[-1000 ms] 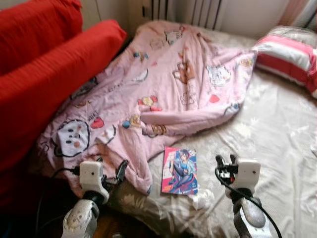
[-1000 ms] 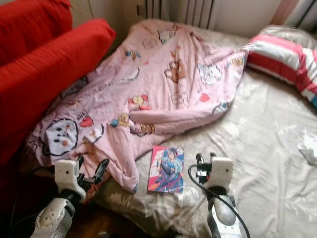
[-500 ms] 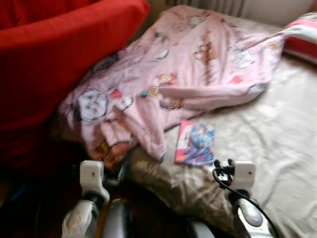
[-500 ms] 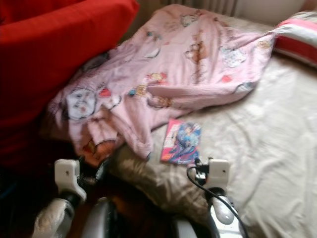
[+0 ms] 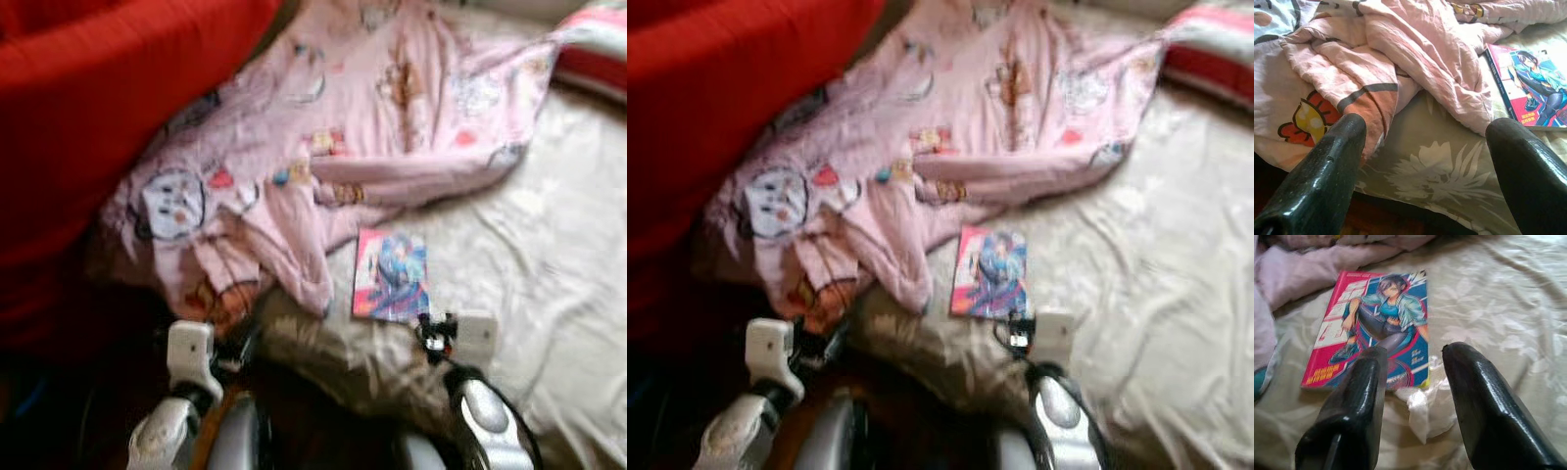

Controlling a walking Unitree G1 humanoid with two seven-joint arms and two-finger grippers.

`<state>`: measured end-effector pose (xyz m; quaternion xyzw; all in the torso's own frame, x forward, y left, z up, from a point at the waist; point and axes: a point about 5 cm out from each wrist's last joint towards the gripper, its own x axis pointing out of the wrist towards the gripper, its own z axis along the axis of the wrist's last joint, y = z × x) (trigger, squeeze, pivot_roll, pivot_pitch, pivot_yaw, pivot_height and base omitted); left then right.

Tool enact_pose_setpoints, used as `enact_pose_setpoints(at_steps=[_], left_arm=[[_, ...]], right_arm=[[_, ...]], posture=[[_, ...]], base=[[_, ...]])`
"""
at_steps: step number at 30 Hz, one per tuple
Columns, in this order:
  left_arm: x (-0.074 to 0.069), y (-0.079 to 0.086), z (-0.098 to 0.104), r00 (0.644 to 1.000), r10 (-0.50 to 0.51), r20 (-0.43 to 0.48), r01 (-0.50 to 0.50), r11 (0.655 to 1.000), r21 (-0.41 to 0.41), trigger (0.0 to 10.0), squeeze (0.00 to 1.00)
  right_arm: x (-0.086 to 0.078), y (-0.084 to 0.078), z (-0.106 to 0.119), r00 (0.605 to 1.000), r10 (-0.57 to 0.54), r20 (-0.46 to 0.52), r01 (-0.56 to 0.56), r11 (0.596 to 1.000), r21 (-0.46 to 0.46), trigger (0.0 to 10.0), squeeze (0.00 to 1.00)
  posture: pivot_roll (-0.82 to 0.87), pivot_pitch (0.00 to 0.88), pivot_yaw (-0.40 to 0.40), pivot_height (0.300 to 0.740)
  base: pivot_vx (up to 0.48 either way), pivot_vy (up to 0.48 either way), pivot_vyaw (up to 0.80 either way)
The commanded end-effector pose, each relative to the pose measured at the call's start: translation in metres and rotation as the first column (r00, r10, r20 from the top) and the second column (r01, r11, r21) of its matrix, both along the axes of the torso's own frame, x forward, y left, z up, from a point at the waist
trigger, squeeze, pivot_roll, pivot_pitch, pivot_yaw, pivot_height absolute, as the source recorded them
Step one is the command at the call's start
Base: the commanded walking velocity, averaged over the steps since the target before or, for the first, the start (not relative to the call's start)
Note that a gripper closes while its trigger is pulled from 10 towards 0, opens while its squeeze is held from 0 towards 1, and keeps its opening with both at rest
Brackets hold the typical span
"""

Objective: Clean up the room

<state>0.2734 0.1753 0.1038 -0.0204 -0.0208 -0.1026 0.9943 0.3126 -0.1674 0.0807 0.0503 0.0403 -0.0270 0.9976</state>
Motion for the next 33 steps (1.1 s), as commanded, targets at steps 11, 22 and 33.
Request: enact_pose_setpoints(at_steps=[11,22,33], left_arm=[[-0.0052,-0.0013,-0.0033,0.999,-0.019,-0.033,0.02,1.0,0.008,10.0,0.0],[-0.006,-0.0016,-0.0031,0.999,-0.032,-0.044,0.033,0.999,0.009,10.0,0.0],[-0.0061,-0.0002,-0.0021,0.999,-0.03,-0.042,0.031,0.999,0.016,10.0,0.0]], right_arm=[[0.0015,-0.0052,-0.0106,0.998,-0.042,-0.035,0.044,0.998,0.045,10.0,0.0],[0.0017,-0.0036,-0.0171,0.997,-0.05,-0.062,0.055,0.996,0.071,10.0,0.0],[0.0027,-0.0029,-0.0173,0.998,-0.051,-0.047,0.054,0.996,0.068,10.0,0.0]], posture=[[-0.02,0.389,0.007,0.628],[-0.02,0.391,0.013,0.628],[-0.01,0.396,0.02,0.628]], base=[[0.0,0.0,-0.29],[0.0,0.0,-0.34],[0.022,0.0,-0.1]])
